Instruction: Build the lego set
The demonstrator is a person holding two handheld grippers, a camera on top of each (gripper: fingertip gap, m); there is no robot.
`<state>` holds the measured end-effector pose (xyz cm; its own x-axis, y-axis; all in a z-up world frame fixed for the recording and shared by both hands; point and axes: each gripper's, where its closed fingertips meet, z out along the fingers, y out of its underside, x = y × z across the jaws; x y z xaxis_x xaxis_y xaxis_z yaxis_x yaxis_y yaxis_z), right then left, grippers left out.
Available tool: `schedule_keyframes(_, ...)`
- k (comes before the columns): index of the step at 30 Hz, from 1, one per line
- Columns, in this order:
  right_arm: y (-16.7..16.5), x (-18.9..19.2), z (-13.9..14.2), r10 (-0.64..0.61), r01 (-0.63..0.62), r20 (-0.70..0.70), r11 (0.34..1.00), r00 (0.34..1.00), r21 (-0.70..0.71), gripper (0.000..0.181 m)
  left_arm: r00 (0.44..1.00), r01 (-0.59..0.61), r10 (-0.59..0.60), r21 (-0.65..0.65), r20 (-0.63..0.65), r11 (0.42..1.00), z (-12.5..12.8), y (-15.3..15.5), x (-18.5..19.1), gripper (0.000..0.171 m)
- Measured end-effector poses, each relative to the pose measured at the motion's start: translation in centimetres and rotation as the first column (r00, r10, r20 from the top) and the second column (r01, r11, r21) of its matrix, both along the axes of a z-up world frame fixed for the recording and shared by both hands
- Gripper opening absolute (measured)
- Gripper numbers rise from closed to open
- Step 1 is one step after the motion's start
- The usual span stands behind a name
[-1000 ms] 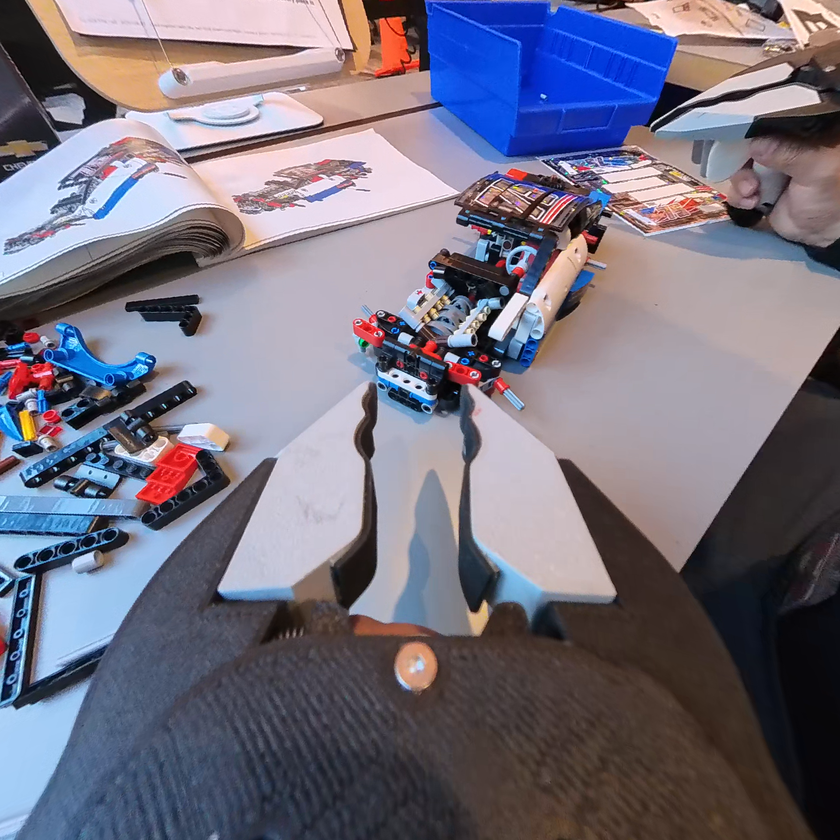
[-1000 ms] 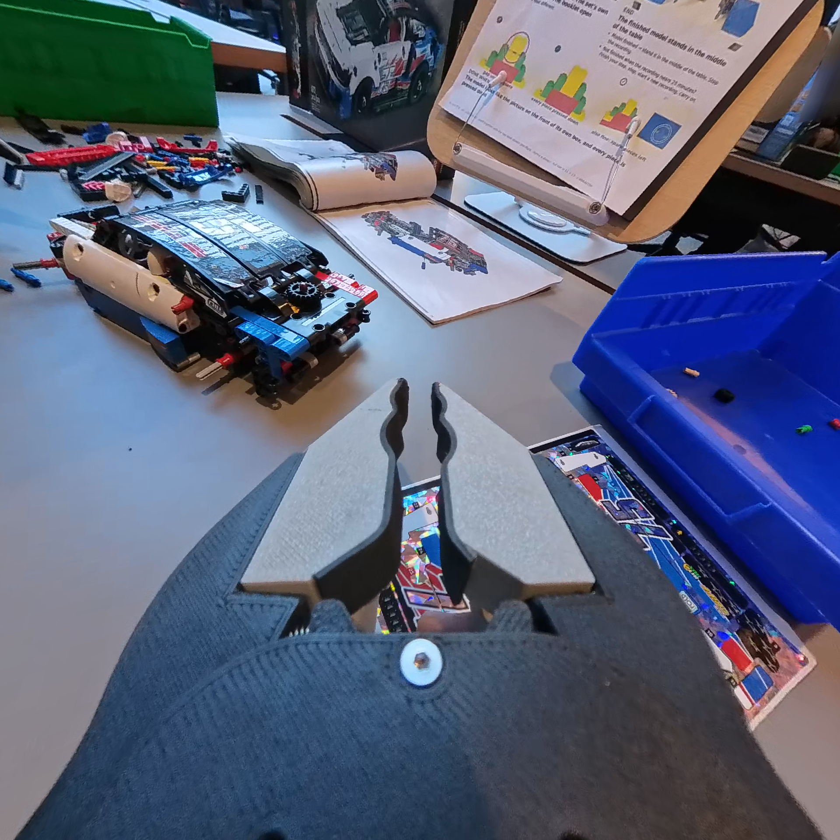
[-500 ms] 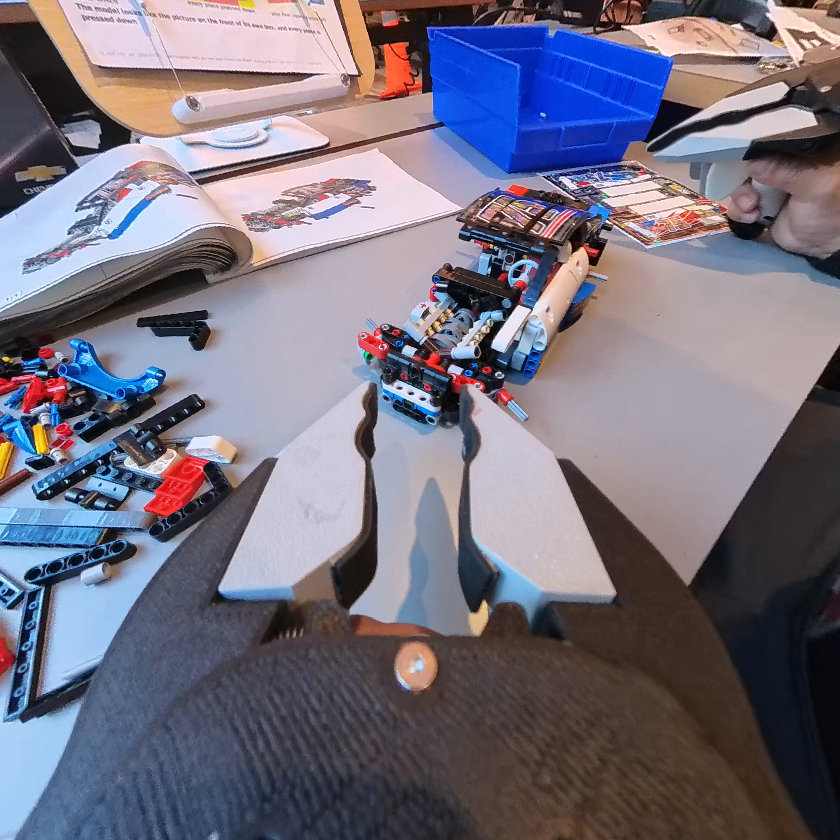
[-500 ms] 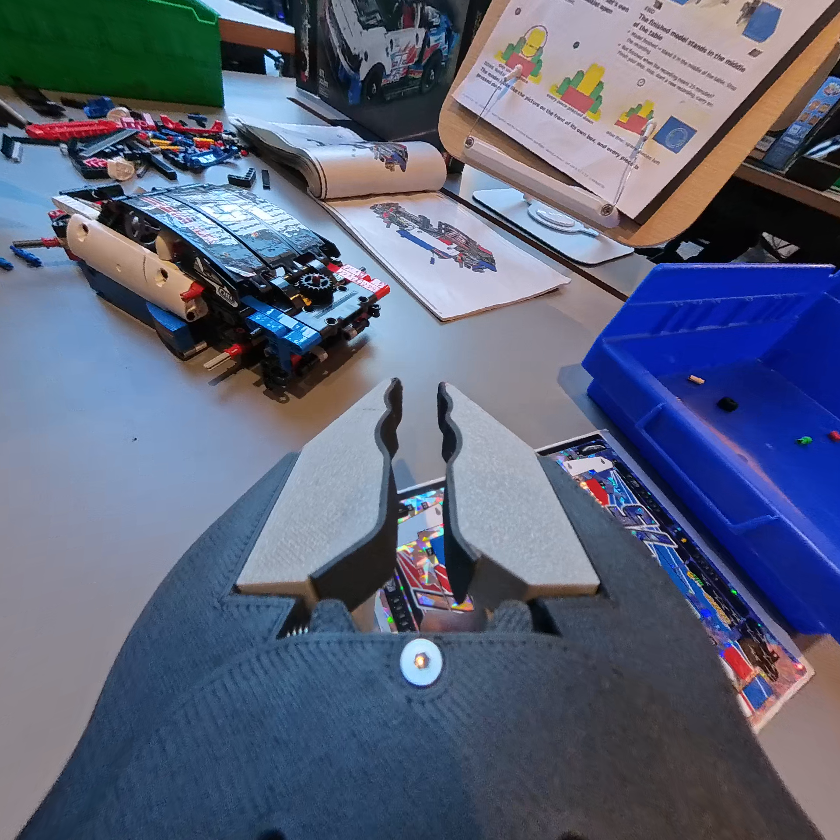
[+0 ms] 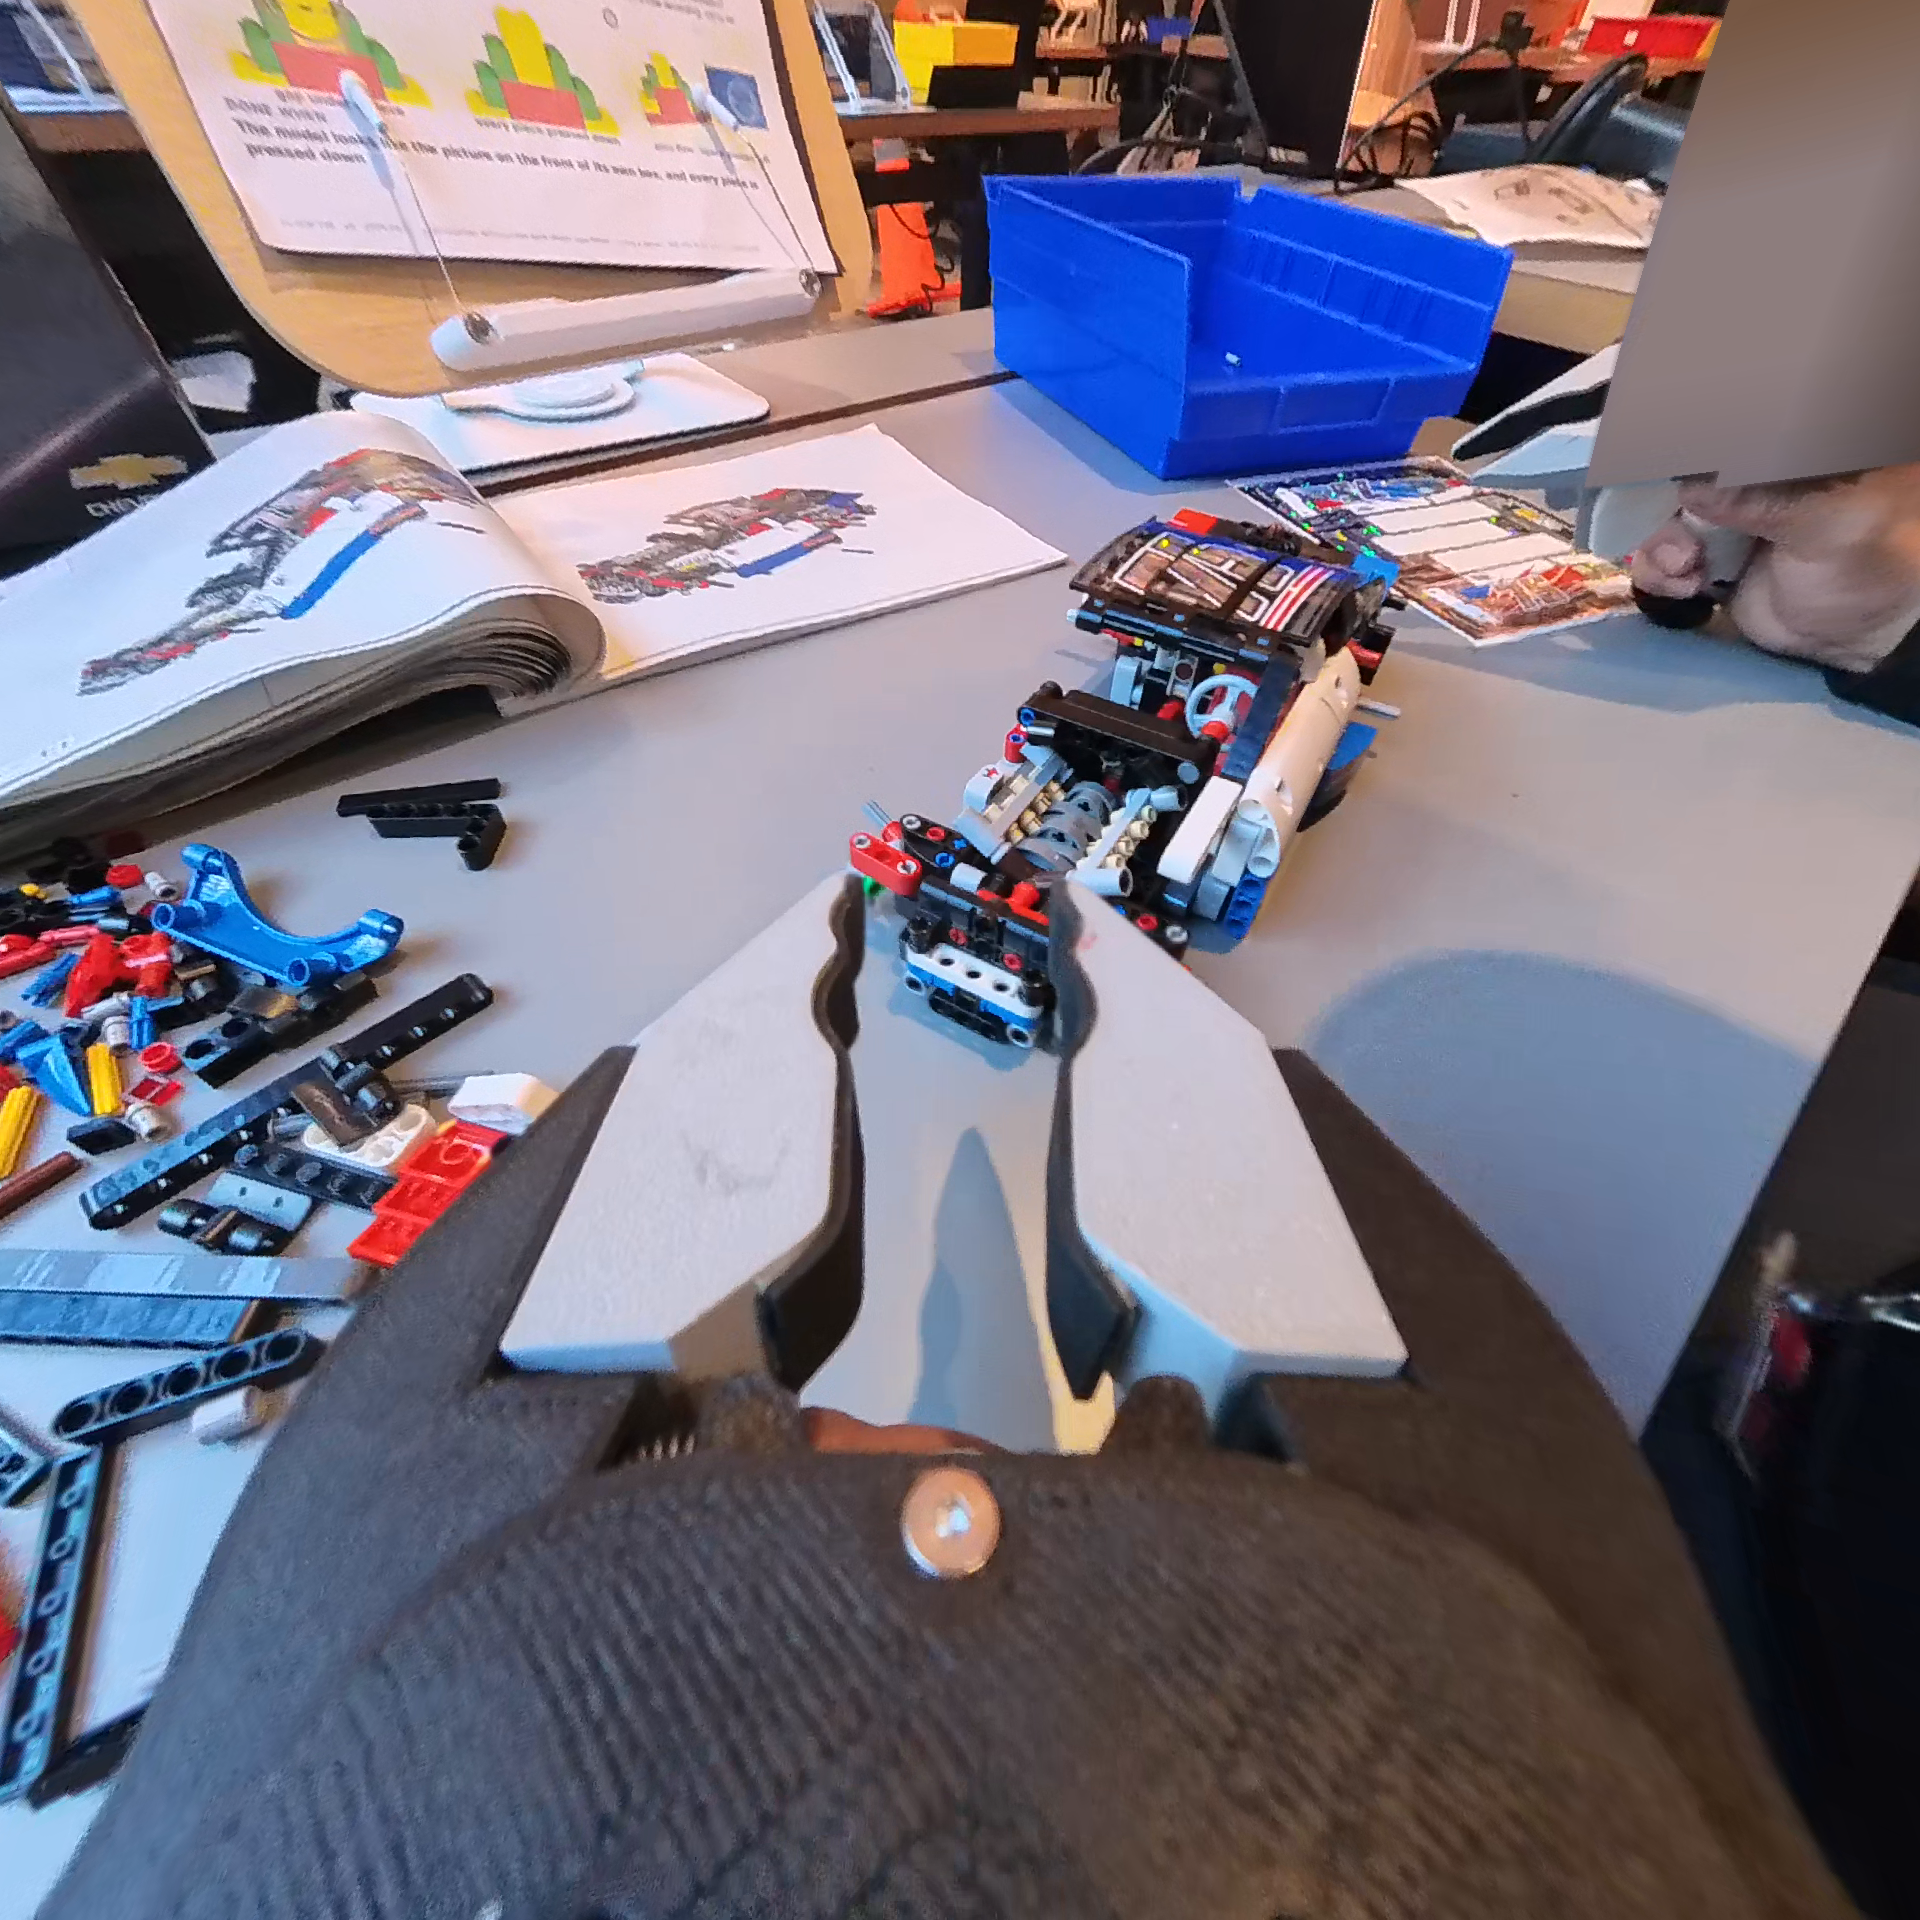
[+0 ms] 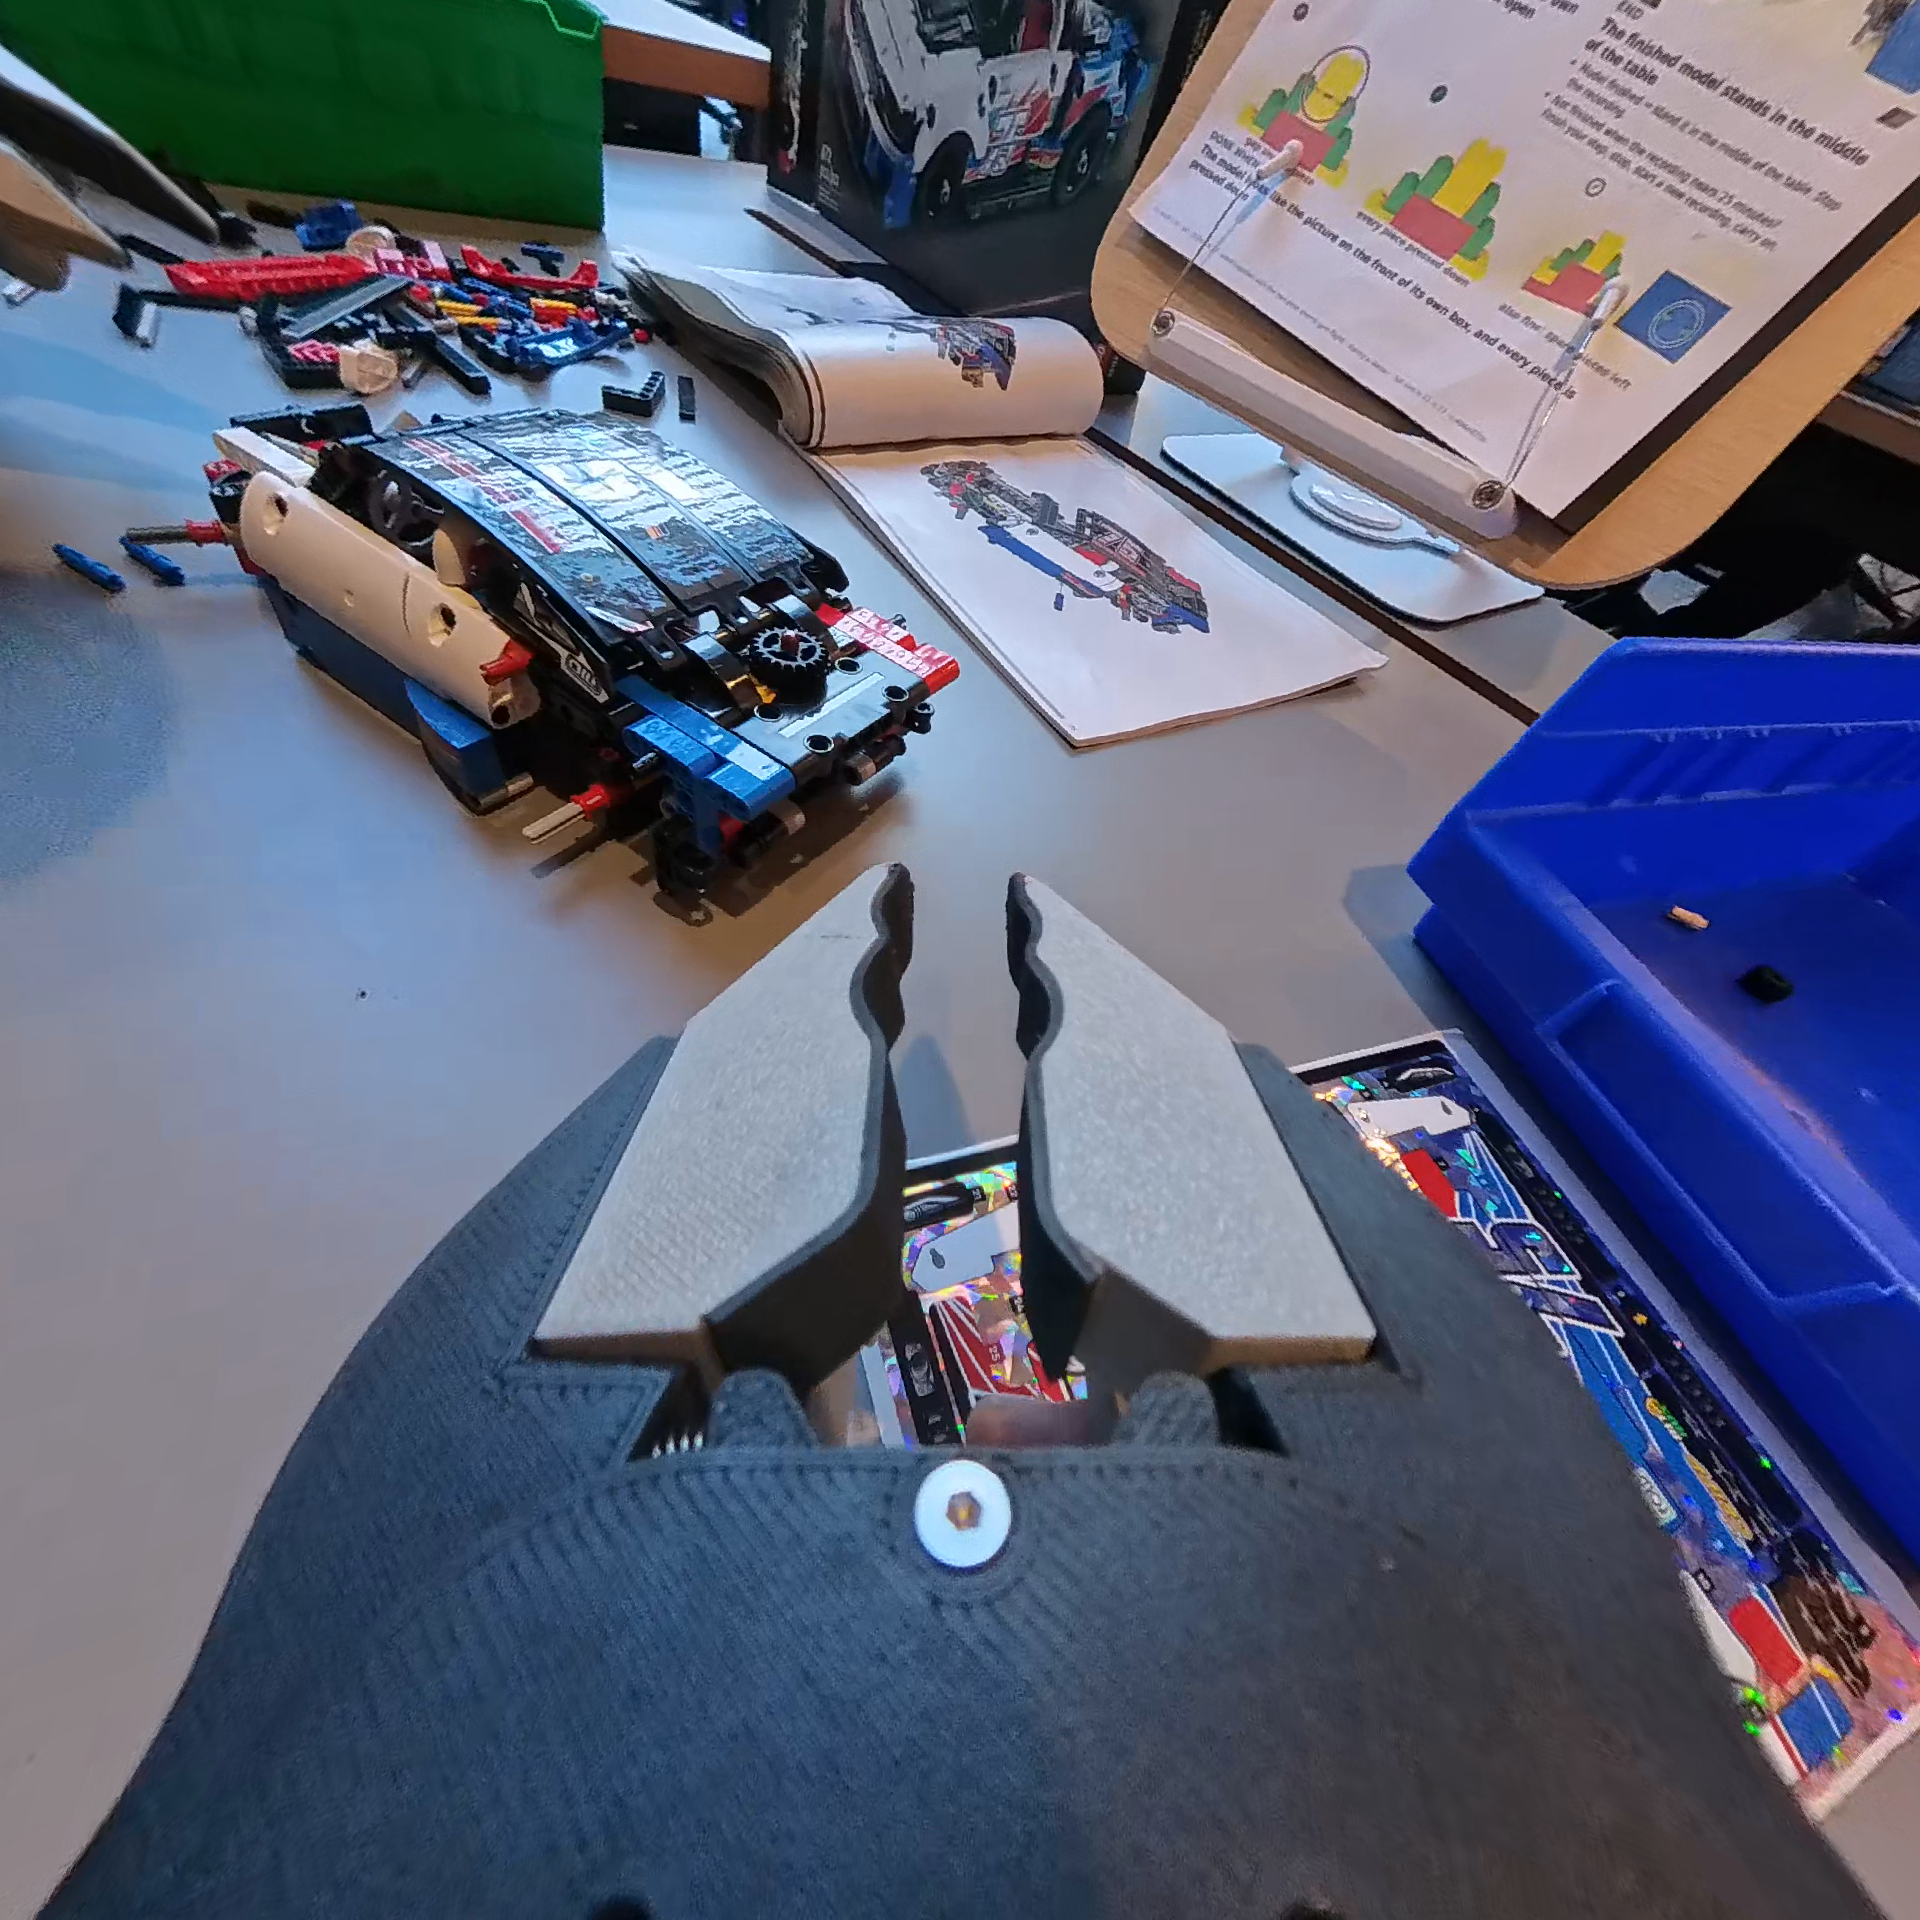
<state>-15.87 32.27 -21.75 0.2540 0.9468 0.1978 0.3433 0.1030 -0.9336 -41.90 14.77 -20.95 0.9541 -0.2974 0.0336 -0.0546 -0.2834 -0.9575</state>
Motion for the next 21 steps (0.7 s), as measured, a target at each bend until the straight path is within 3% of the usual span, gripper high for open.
schedule_keyframes(9, 0.7, -0.2, 0.0, 0.002, -0.002, -0.012, 1.000, 1.000, -0.029, 0.017, 0.997, -0.048, 0.041, 0.135, 0.060, 0.990, 2.1, 0.6, -1.6, 0.027)
schedule_keyframes(21, 1.0, -0.6, 0.2, 0.019, -0.021, -0.037, 0.997, 0.999, -0.070, 0.020, 0.996, -0.083, 0.074, 0.179, 0.057, 0.980, 2.6, 1.7, -2.6, 0.022)
